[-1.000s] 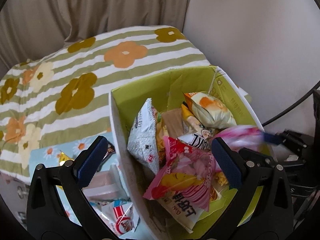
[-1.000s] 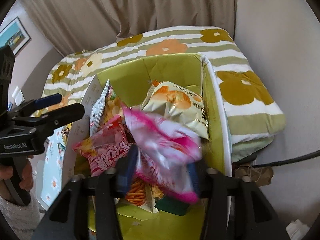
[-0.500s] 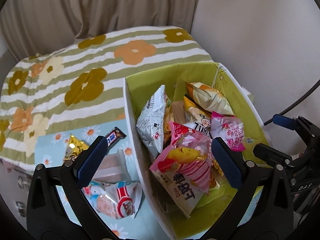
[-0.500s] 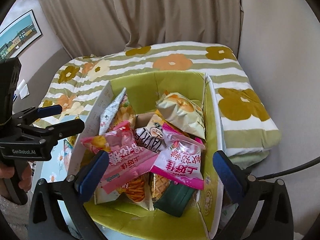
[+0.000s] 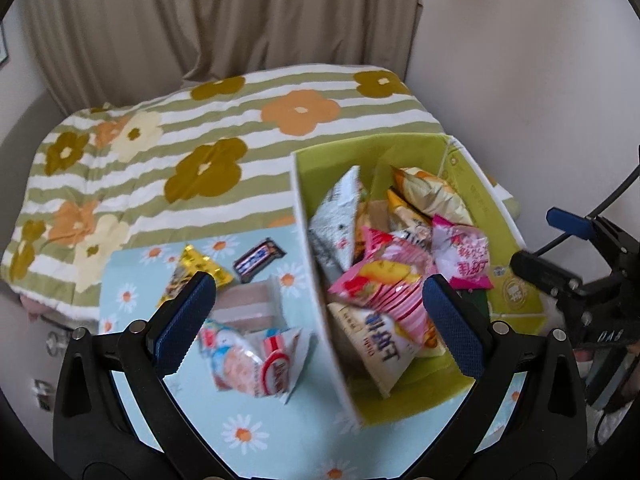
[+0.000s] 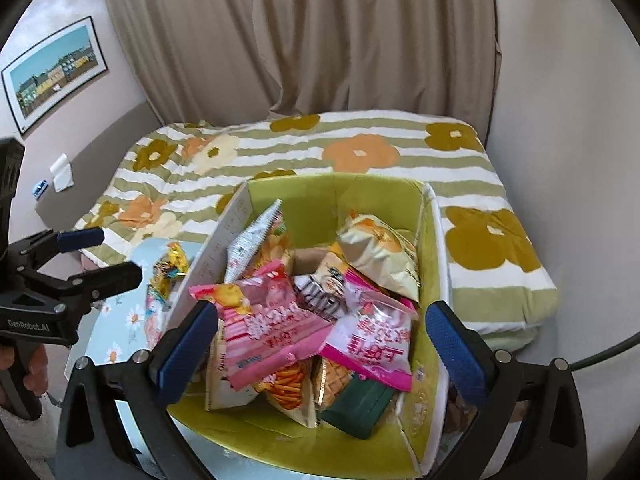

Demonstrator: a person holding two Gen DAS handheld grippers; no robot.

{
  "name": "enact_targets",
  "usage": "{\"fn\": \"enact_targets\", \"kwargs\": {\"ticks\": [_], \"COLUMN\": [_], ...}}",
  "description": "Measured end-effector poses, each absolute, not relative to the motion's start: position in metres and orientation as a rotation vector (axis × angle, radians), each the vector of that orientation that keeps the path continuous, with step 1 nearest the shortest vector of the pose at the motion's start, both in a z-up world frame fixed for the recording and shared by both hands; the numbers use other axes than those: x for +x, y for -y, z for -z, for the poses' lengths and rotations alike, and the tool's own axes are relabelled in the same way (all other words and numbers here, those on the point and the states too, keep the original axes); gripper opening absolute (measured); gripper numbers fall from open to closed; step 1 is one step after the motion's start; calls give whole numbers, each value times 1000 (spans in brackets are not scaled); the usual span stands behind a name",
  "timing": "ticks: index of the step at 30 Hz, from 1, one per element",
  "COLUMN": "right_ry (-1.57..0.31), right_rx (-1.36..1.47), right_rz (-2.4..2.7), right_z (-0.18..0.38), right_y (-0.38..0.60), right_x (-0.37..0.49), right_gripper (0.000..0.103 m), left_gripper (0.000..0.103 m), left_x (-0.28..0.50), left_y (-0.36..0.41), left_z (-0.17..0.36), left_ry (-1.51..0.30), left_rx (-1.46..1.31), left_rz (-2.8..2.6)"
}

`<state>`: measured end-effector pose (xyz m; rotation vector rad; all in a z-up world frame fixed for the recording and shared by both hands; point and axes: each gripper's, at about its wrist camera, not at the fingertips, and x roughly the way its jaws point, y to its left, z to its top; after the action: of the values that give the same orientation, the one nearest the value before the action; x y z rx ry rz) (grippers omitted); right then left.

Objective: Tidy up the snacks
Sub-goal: 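Withdraw both tools from the box toward the last snacks on the tray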

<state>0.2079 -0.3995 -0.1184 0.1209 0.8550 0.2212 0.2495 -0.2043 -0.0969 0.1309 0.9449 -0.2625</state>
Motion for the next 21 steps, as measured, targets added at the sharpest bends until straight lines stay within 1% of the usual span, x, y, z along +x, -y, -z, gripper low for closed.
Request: {"fn": "enact_targets", "kwargs": {"ticks": [4,10,17,21], "right_ry": [-848,-789,-755,-784], "right_rx": [137,73,101,135], "right_rz": [-245,-245,-214,-199], "right_z": [113,91,81,88], "right_y": [393,363,301,258], "right_x": [205,196,191,195], "right_gripper": [103,103,103,103], "left_gripper": [102,102,102,102], "left_x": [239,230,235,245], "left_y": [176,120,47,10], "left_z": [91,80,83,88], "left_ry": [-936,-905,-913,-928], "left_rx": [121,88,80,88], "left_rz": [218,171,165,190]}}
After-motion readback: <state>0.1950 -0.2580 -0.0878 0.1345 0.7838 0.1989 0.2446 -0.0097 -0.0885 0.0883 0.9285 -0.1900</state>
